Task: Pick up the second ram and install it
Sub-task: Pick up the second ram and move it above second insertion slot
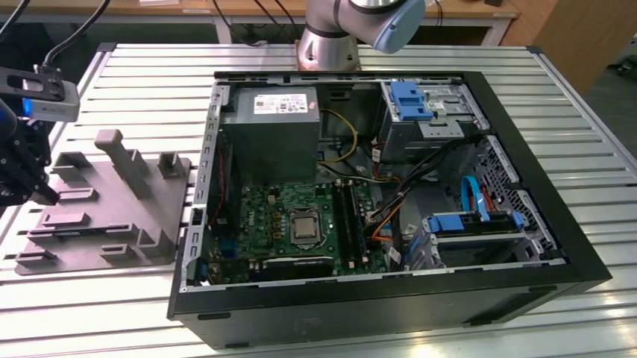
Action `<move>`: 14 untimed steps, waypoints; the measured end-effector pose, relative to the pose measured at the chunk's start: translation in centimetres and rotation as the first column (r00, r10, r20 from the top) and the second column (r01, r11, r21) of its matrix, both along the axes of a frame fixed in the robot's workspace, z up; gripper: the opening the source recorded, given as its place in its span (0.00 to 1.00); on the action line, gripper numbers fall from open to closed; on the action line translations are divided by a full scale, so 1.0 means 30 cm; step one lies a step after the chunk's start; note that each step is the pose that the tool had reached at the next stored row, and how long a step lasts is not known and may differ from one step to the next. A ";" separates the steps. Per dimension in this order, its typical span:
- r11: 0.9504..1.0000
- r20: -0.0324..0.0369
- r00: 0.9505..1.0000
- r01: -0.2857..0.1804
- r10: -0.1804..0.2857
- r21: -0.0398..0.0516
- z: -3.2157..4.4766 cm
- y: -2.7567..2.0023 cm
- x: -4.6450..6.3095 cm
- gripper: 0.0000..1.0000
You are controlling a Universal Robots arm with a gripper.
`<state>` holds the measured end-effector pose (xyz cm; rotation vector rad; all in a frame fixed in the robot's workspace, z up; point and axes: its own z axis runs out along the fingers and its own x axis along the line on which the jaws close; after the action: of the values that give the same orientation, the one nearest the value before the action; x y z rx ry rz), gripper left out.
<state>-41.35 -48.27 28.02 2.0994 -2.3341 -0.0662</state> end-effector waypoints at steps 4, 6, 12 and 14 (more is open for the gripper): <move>1.000 0.008 1.000 -0.002 0.002 0.000 -0.019 0.000 0.000 0.10; 1.000 0.008 1.000 -0.004 0.004 0.000 -0.029 0.000 0.000 0.10; 1.000 0.008 1.000 -0.009 0.009 0.000 -0.059 -0.003 0.000 0.10; 1.000 0.008 1.000 -0.009 0.009 0.000 -0.064 -0.003 0.000 0.10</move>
<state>-41.35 -48.35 26.10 2.1143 -2.3282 -0.0586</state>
